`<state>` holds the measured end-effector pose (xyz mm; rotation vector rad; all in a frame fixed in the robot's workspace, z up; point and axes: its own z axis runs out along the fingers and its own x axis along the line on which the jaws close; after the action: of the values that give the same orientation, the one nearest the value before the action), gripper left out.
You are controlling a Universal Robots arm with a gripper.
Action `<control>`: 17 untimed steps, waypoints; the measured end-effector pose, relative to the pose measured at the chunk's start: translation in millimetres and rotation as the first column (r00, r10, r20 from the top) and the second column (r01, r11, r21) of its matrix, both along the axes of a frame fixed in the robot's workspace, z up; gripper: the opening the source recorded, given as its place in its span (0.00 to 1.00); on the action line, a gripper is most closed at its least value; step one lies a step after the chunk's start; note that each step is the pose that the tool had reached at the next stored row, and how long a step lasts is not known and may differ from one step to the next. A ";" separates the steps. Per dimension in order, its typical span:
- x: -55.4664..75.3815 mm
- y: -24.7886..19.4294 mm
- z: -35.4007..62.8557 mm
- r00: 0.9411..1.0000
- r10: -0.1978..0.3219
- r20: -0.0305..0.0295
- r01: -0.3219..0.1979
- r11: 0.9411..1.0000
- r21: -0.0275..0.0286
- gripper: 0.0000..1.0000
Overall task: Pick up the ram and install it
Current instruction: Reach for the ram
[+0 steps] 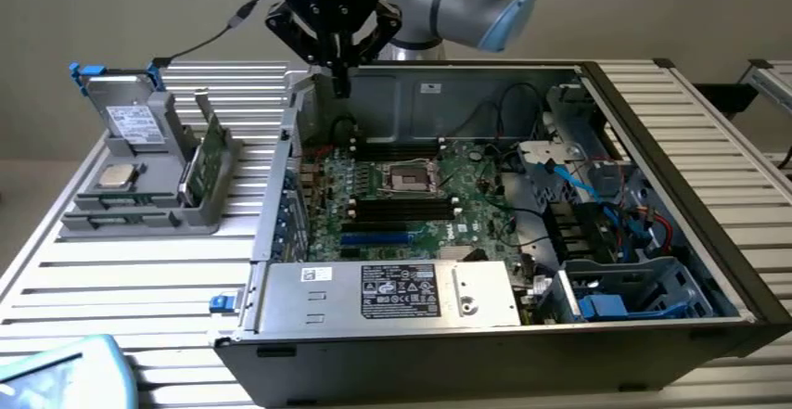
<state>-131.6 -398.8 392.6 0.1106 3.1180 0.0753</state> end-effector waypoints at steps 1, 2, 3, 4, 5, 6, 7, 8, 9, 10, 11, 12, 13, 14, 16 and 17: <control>-4.0 0.0 0.0 1.000 0.000 0.000 0.000 1.000 0.000 0.11; -8.3 0.0 0.0 1.000 0.000 0.000 0.000 1.000 0.000 0.11; -12.4 0.0 0.0 1.000 0.000 0.000 0.000 1.000 0.000 0.11; -16.6 0.0 0.0 1.000 0.000 0.000 0.000 1.000 0.000 0.11; -20.6 0.0 0.0 1.000 0.000 -0.001 0.000 1.000 0.000 0.11; -24.6 0.0 0.0 1.000 0.000 -0.002 0.000 1.000 0.000 0.11; -28.8 0.0 0.0 1.000 0.000 -0.002 0.000 1.000 0.000 0.11; -33.0 0.0 0.0 1.000 0.000 -0.003 0.000 1.000 0.000 0.11; -37.3 0.0 0.0 1.000 0.000 -0.003 0.000 1.000 0.000 0.11; -41.8 0.0 0.0 1.000 0.000 -0.004 0.000 1.000 0.000 0.11; -46.5 0.0 0.0 1.000 0.000 -0.005 0.000 1.000 0.001 0.11; -51.0 -0.1 0.0 1.000 0.000 -0.006 0.000 1.000 0.001 0.11; -55.7 -0.1 0.0 1.000 0.000 -0.007 0.000 1.000 0.001 0.11; -60.1 -0.1 0.0 1.000 0.000 -0.007 0.000 1.000 0.001 0.11; -69.7 -0.2 0.0 1.000 0.000 -0.009 0.000 1.000 0.001 0.11; -73.5 -0.3 0.0 1.000 0.000 -0.009 0.000 1.000 0.001 0.11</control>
<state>-205.2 -399.1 392.6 0.1111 3.1273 0.0768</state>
